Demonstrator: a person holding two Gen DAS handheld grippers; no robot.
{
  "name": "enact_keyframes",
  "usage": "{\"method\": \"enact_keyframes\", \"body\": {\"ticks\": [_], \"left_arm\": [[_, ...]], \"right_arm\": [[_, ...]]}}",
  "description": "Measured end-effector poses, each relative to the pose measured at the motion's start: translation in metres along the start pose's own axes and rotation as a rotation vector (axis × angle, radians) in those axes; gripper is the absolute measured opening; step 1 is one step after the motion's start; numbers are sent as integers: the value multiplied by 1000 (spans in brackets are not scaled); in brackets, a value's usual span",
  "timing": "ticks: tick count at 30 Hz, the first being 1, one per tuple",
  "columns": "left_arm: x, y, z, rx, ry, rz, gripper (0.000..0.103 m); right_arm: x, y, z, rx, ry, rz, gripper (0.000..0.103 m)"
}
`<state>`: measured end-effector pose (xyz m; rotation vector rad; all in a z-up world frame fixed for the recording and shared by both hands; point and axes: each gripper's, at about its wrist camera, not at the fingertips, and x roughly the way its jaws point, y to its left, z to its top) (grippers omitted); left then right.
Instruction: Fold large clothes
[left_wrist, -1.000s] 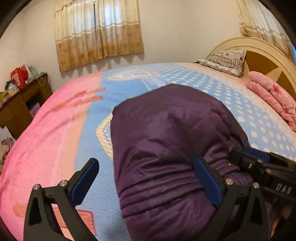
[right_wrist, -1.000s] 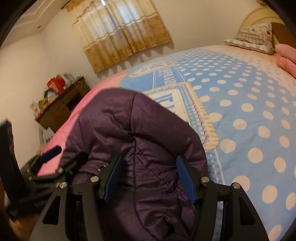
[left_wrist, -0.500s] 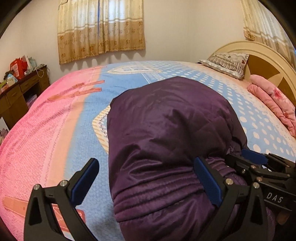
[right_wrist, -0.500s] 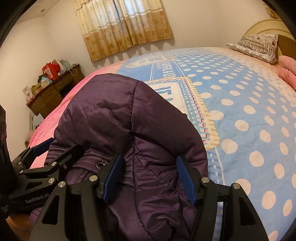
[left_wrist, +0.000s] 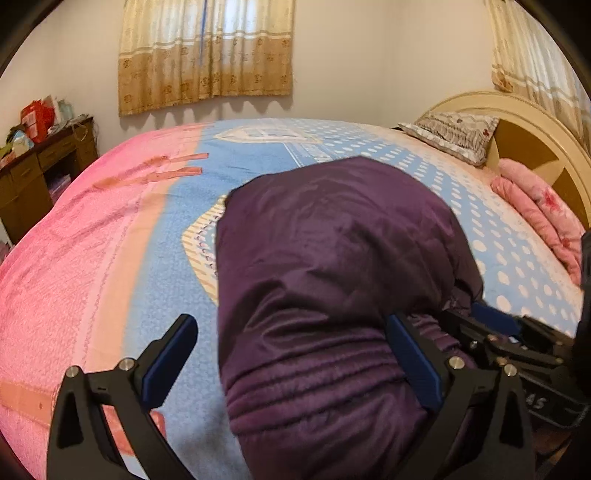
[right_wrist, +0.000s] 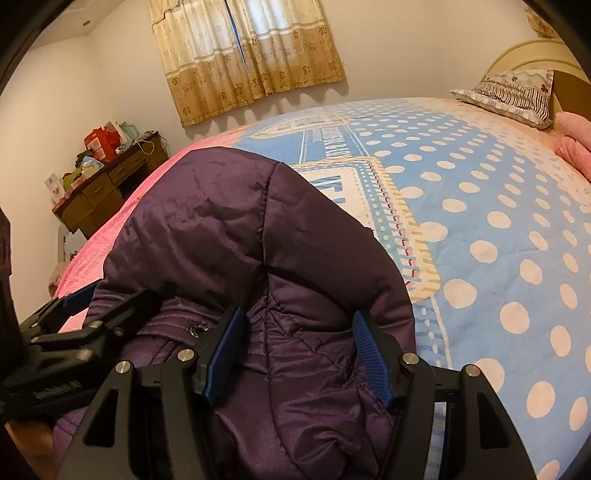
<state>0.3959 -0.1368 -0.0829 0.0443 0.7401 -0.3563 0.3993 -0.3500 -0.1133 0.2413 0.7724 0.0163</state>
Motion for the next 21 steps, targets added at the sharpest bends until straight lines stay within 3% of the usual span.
{"method": "enact_keyframes", "body": {"ticks": [5, 9, 13, 21], "left_arm": [[-30, -21, -4, 42, -34, 99, 102], [-28, -39, -11, 111, -73, 197, 103], [-21, -26, -17, 78, -79, 163, 103], [-19, -23, -21, 35, -91, 151, 103]], "right_arm": [[1, -5, 6, -28, 43, 33, 62], [-11, -9, -4, -3, -8, 34, 62], [-16, -15, -10, 38, -23, 76, 62], [-12, -13, -13, 19, -31, 78, 63]]}}
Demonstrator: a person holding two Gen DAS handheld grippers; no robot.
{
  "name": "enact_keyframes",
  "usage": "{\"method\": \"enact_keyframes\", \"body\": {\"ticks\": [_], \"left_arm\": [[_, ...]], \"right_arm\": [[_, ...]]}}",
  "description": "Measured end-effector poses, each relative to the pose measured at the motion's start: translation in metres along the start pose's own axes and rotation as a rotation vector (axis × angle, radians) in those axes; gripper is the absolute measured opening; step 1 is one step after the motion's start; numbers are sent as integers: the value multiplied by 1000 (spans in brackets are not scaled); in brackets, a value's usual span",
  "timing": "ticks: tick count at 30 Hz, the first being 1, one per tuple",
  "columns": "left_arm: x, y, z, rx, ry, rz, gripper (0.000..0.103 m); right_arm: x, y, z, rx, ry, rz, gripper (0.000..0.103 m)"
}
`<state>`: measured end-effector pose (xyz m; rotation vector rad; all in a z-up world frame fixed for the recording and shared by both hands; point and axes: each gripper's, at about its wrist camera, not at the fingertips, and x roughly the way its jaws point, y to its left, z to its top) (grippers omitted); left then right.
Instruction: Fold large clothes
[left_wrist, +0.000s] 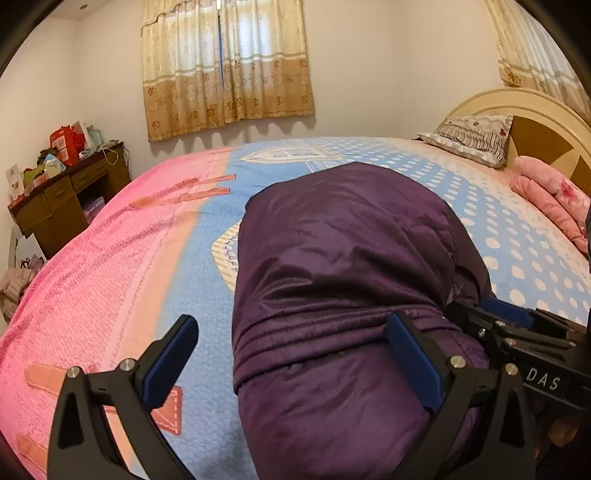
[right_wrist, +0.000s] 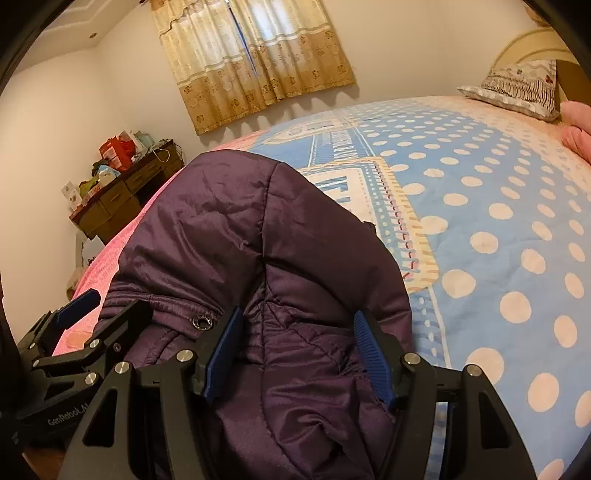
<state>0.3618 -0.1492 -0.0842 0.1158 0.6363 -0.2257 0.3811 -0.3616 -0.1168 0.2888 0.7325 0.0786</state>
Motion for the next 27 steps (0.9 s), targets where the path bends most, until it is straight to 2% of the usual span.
{"method": "enact_keyframes", "body": {"ticks": [5, 7, 10, 12, 14, 16, 19, 25, 27], "left_arm": [[-1, 5, -2, -17, -8, -27, 103], [-4, 17, 0, -49, 12, -109, 103], [-21, 47, 4, -119, 7, -237, 103], [-33, 69, 5, -178, -31, -318, 103], [-27, 83, 6, -238, 8, -402, 103], [-7, 91, 5, -293, 96, -491, 103], [19, 86, -4, -323, 203, -545, 103], [27, 76, -16, -323, 217, -607, 103], [29, 74, -17, -316, 217, -619, 103]], "right_arm": [[-3, 1, -1, -2, -11, 0, 63], [-11, -2, 3, 10, -1, 37, 65], [-39, -13, 13, 51, 4, 101, 77], [-59, -22, 19, 61, -42, 89, 80], [-69, -32, 25, 76, -54, 74, 86], [-64, -42, 29, 117, -10, 81, 87], [-41, -58, 24, 177, 97, 145, 87], [-4, -78, -1, 282, 181, 281, 87], [10, -86, -10, 337, 213, 354, 87]]}}
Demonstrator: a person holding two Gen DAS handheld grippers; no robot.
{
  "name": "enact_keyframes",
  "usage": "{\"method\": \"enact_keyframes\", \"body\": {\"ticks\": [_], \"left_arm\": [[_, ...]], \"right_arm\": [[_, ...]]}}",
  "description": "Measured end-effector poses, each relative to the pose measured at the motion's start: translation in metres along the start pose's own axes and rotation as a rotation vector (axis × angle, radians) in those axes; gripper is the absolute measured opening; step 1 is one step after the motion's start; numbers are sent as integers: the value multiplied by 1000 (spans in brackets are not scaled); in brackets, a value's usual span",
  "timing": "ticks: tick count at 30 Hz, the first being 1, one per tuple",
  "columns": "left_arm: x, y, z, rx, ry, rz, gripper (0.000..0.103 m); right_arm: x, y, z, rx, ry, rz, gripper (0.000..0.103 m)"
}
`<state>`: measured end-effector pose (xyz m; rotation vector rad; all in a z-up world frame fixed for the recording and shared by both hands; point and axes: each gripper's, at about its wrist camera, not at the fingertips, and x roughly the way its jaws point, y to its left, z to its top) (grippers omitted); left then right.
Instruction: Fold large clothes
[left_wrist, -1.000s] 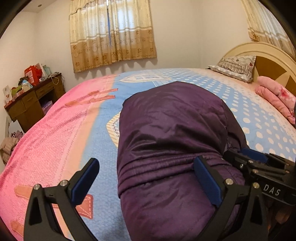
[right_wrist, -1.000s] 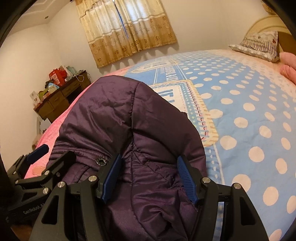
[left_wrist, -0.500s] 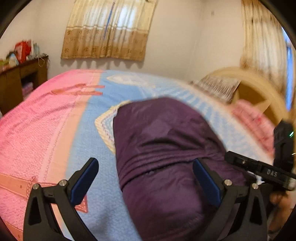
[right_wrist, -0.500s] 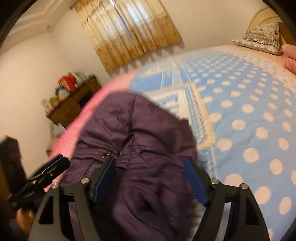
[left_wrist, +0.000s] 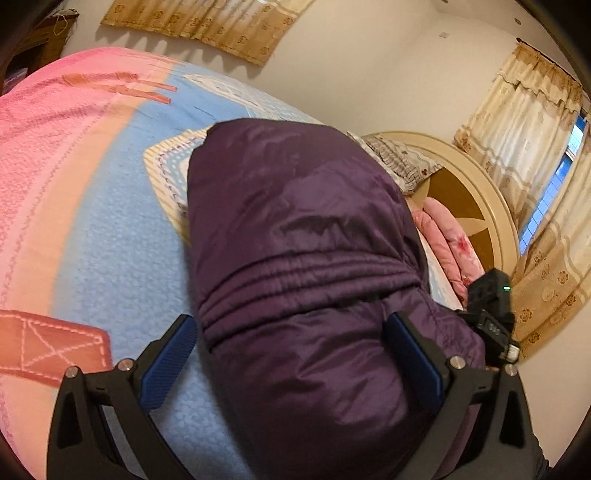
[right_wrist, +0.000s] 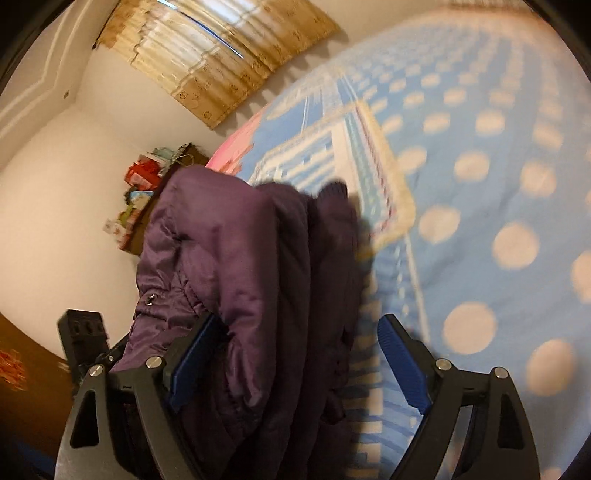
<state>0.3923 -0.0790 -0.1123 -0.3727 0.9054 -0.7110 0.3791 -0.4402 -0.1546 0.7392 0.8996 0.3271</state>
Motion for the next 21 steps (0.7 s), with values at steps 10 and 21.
{"method": "enact_keyframes", "body": {"ticks": [10, 21], "left_arm": [[1, -7, 0, 39, -28, -1, 103], [-43, -51, -11, 157, -71, 111, 91]], "right_arm": [[14, -10, -7, 35, 34, 131, 51], [-3, 12, -38, 17, 12, 196, 35]]}}
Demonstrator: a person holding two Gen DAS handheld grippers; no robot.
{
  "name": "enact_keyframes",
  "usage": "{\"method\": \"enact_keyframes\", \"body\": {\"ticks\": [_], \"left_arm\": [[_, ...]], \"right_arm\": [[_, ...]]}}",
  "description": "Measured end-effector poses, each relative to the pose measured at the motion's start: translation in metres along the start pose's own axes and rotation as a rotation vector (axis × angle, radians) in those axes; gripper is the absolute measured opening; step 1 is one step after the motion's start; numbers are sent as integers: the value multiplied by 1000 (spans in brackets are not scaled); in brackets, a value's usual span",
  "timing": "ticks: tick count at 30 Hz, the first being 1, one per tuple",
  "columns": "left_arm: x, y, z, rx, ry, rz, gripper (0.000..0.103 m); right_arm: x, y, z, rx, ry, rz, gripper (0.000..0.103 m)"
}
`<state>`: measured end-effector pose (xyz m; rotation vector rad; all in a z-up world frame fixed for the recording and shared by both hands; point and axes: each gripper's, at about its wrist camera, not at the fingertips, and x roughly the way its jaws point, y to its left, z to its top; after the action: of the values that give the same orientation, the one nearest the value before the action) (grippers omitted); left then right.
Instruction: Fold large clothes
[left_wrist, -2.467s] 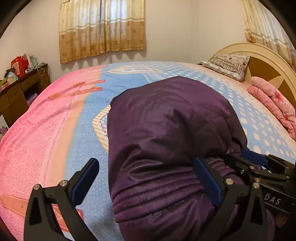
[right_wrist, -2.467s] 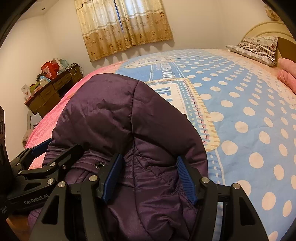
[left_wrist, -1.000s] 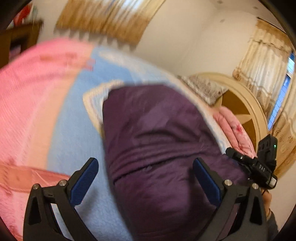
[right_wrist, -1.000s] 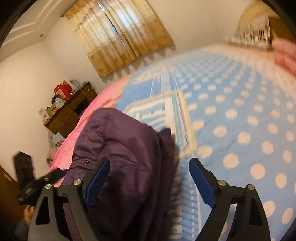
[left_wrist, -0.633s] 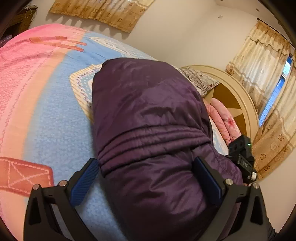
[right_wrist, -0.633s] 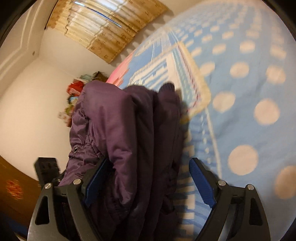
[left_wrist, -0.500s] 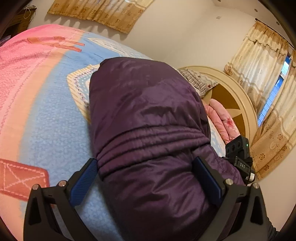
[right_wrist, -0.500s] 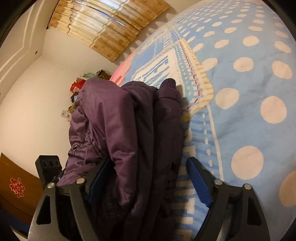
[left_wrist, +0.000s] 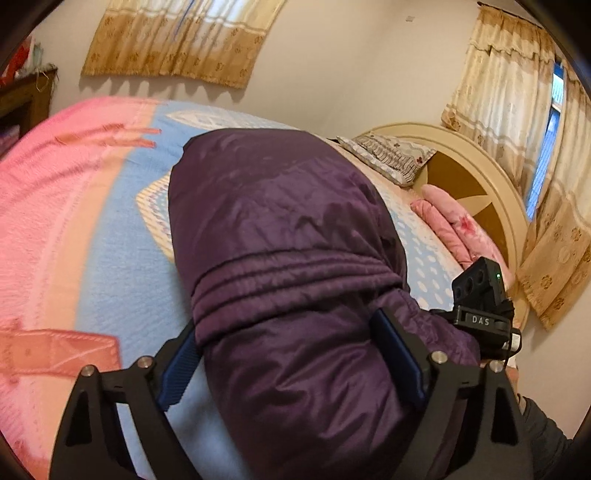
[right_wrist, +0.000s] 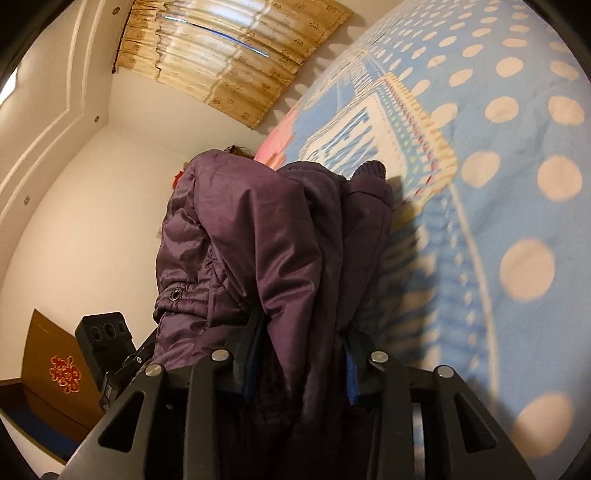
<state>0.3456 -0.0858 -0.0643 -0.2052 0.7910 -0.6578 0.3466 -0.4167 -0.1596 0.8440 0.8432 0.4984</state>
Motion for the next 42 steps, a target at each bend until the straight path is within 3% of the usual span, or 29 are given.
{"method": "enact_keyframes", "body": {"ticks": [5, 24, 34, 42], "left_arm": [[-35, 7, -11, 14, -30, 89, 91], [-153, 102, -43, -138, -148, 323, 91], [-183, 133, -54, -223, -206, 397, 91], [-201, 160, -70, -288, -234, 423, 91]], "right_arm": [[21, 26, -21, -24, 48, 41, 35], [171, 166, -80, -186, 270, 160, 34], [238, 228, -92, -270, 360, 182, 34], [275, 243, -96, -313, 416, 179, 34]]}}
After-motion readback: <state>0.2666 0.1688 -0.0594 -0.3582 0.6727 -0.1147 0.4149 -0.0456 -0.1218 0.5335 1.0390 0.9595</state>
